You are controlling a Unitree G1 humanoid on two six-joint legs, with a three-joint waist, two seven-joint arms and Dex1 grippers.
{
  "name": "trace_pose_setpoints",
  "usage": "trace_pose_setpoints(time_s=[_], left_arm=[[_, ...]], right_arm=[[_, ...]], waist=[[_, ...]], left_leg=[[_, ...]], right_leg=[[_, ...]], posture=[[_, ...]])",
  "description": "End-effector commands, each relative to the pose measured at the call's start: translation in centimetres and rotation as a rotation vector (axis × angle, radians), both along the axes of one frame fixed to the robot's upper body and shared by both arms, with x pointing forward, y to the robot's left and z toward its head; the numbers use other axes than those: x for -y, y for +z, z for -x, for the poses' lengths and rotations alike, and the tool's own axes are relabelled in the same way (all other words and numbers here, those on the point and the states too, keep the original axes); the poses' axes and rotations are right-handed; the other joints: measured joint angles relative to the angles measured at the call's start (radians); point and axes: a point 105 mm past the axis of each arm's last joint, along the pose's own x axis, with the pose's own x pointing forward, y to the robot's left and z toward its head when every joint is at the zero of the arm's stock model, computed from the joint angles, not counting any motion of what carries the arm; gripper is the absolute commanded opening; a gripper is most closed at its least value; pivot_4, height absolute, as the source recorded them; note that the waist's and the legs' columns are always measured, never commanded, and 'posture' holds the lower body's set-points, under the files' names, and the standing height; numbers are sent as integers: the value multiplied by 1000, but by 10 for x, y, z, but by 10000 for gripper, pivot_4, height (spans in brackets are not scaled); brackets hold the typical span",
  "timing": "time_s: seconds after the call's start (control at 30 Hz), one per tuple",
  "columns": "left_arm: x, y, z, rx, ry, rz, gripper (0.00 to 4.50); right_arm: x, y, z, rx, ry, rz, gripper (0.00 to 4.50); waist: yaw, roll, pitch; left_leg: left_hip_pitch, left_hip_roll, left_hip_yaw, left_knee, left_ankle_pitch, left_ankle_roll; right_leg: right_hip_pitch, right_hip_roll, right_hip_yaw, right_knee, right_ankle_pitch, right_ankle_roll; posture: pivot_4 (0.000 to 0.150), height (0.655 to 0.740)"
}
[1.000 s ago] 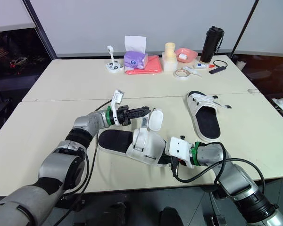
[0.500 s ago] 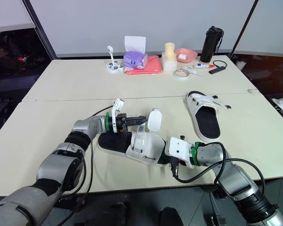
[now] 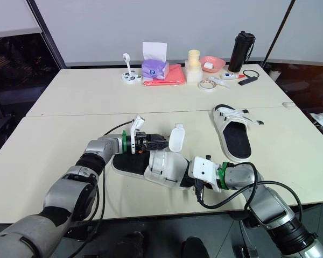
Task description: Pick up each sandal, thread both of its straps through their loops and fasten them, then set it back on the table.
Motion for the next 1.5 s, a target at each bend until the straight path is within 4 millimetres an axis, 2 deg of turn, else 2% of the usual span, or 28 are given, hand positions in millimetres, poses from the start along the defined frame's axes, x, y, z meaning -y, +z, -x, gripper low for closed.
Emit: trace_pose_setpoints(time_s=[0.03, 0.2, 0.43, 0.5, 0.67, 0.77, 0.9, 1.0, 1.1, 1.17, 1.33, 1.5], left_arm=[[-8, -11, -2, 36, 16, -83, 44752], [-19, -14, -8, 164, 29, -201, 44752], [-26, -16, -13, 234, 40, -263, 44752], [-26, -11, -15, 238, 55, -242, 44752], [-33, 24, -24, 227, 103, -96, 44752], [-46, 39, -18, 200, 58, -33, 44752], [-63, 38, -1, 195, -26, -66, 44752], [-69, 42, 18, 179, -114, -46, 44752], [-67, 50, 33, 161, -165, -13, 44752], [-60, 58, 35, 151, -161, 27, 44752], [-40, 86, 20, 61, -97, 207, 44752], [-12, 79, 13, 0, -118, 172, 44752]], right_arm=[[5, -24, 11, -104, -1, 55, 0], [5, -25, 10, -103, -1, 53, 0], [4, -25, 9, -100, 2, 55, 0], [4, -24, 9, -100, 4, 55, 0], [3, -22, 9, -96, 7, 54, 0], [3, -20, 10, -92, 9, 51, 0], [1, -17, 10, -84, 13, 49, 0], [-1, -12, 8, -74, 13, 34, 0], [-3, -9, 8, -69, 15, 28, 0], [-3, -9, 7, -65, 16, 30, 0], [-5, -9, 7, -56, 22, 39, 0], [-6, -7, 6, -45, 18, 37, 0]], waist=[[0, 0, 0], [-1, 0, 0], [-1, 0, 0], [-2, 0, 0], [-3, 0, 0], [-4, -1, 0], [-4, 0, 0], [-3, 0, 0], [-1, 0, 0], [0, 0, 0], [-2, 0, 0], [-4, 0, 0]], left_leg=[[0, 0, 0, 0, 0, 0], [1, 0, 0, 0, 0, 0], [2, 0, 0, 0, 0, 0], [2, 0, 0, 0, 0, 0], [2, 0, 0, 0, 0, 0], [1, 0, 0, 0, 0, 0], [1, 0, 0, 0, 0, 0], [1, 1, 1, 0, 0, 0], [1, 2, 0, 0, 0, 0], [1, 3, 0, 0, 0, 0], [1, 3, -1, 0, 0, 0], [1, 2, 0, 0, 0, 0]], right_leg=[[0, 0, 0, 0, 0, 0], [0, 0, 0, 0, 0, 0], [2, 0, 0, 0, 0, 0], [2, 0, 0, 0, 0, 0], [1, 0, 0, 1, 0, 0], [0, 0, 0, 2, 0, 0], [-1, 0, 0, 2, 0, 0], [-1, 0, 0, 2, 0, 0], [-1, 0, 0, 3, 0, 0], [-1, 0, 0, 3, 0, 0], [-1, 0, 0, 3, 0, 0], [-1, 0, 0, 3, -1, 0]], posture=[[1500, 7344], [1500, 7344], [1500, 7344], [1500, 7344], [1500, 7344], [1500, 7344], [1500, 7344], [1500, 7344], [1500, 7344], [1500, 7344], [1500, 7344], [1500, 7344]])
